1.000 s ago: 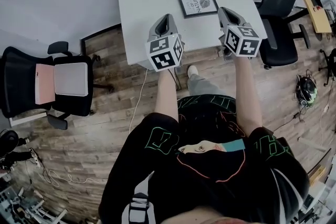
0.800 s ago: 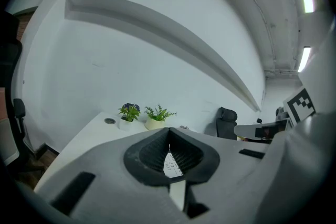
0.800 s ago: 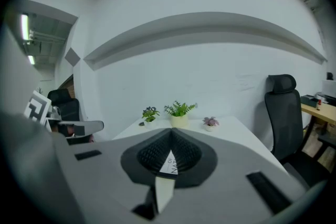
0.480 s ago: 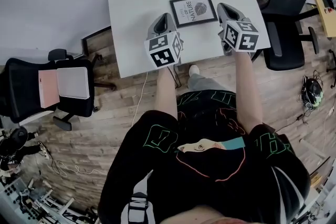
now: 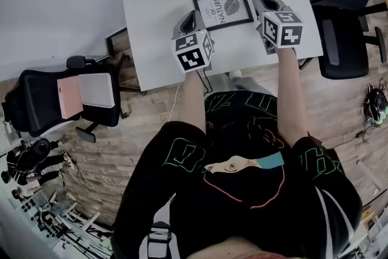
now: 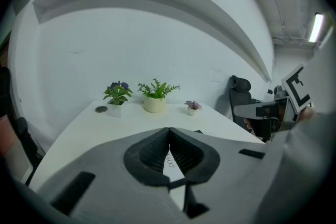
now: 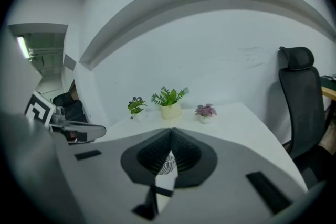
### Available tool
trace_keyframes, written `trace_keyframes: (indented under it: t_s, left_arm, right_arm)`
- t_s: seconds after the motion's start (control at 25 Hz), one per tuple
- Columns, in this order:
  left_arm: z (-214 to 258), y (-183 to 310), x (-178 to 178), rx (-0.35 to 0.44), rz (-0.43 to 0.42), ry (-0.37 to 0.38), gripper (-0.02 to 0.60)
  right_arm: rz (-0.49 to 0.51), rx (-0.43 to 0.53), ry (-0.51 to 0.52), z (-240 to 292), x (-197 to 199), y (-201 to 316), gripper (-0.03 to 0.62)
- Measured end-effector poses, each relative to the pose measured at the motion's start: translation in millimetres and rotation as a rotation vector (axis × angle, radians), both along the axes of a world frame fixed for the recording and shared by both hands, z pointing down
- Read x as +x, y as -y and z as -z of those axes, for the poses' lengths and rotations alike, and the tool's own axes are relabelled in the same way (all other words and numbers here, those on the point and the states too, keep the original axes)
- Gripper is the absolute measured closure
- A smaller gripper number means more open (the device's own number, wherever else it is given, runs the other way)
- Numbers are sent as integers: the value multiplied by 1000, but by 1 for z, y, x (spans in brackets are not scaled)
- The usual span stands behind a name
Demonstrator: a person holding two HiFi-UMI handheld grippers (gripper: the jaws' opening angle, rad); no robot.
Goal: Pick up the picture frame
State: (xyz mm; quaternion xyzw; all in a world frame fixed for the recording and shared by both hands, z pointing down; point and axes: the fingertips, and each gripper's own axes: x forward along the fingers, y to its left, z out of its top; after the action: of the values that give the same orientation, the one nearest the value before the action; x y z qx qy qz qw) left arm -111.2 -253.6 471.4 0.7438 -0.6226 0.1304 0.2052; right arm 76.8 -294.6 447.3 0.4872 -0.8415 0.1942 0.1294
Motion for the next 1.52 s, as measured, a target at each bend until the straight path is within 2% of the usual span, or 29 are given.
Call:
trace_keyframes:
  t_s: [0.28,0.56,0.68,0.88,1.16,1.36,1.52]
  left_arm:
    - [-20,8,-6,-62,20,17,574]
    - [-58,16,-6,-151,15,18,572]
    - [-76,21,-7,-203,18,31,572]
    - [-102,23,-9,-271,13,32,546]
    - [-126,25,-4,-369,14,40,495]
    - [-128,29,-6,-378,22,43,519]
    - [-128,28,-7,-378,21,38,520]
  right_arm:
    - [52,-57,-4,-28,-20,13,588]
    - [37,-131,-59,-67,-15,27,588]
    - [35,-164,-71,-82,-12,31,545]
    - [39,-218,-164,-113,-10,32,526]
    - [80,-327,-131,-137,-8,28,474]
    - [138,-394,-167,-151,-16,24,468]
    - [133,-421,-173,-157,-16,24,468]
